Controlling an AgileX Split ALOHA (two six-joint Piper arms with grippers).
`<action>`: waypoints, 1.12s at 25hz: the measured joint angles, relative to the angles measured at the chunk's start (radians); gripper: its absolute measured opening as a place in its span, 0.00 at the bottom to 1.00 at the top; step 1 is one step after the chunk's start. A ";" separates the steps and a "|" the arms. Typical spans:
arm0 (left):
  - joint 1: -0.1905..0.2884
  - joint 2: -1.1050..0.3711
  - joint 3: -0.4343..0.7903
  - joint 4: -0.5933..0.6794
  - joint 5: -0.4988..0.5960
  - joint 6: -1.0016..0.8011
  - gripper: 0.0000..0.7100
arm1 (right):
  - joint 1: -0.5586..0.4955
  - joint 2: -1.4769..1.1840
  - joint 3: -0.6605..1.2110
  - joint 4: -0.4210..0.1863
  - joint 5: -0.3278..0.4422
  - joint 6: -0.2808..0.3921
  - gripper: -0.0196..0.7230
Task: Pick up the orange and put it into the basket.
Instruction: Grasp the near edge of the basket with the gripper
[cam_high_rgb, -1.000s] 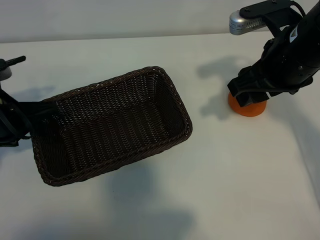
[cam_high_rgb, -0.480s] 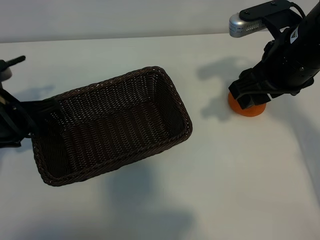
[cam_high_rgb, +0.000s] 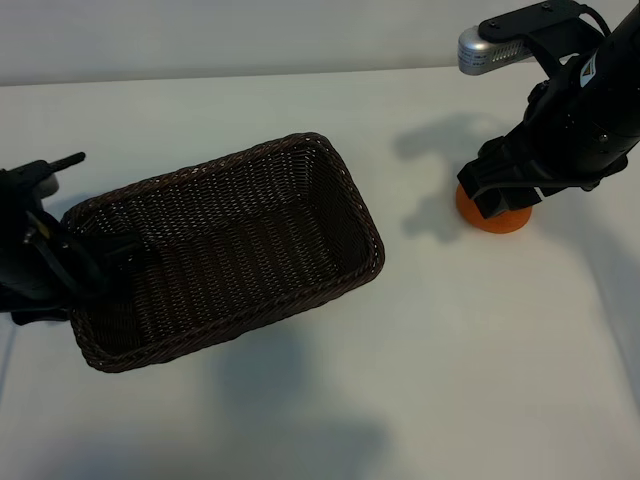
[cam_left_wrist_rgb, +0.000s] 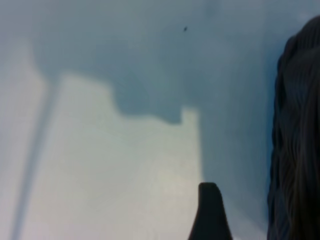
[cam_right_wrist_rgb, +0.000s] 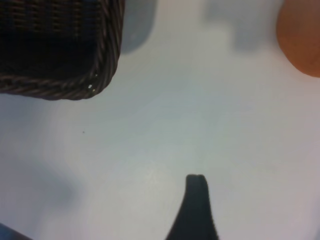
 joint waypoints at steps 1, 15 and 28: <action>0.000 0.012 0.000 0.000 -0.008 0.000 0.75 | 0.000 0.000 0.000 0.000 0.000 0.000 0.79; 0.000 0.107 0.007 -0.019 -0.068 0.027 0.75 | 0.000 0.000 0.000 0.000 0.001 -0.001 0.79; 0.000 0.110 0.007 -0.044 -0.103 0.039 0.50 | 0.000 0.000 0.000 0.000 0.001 -0.002 0.79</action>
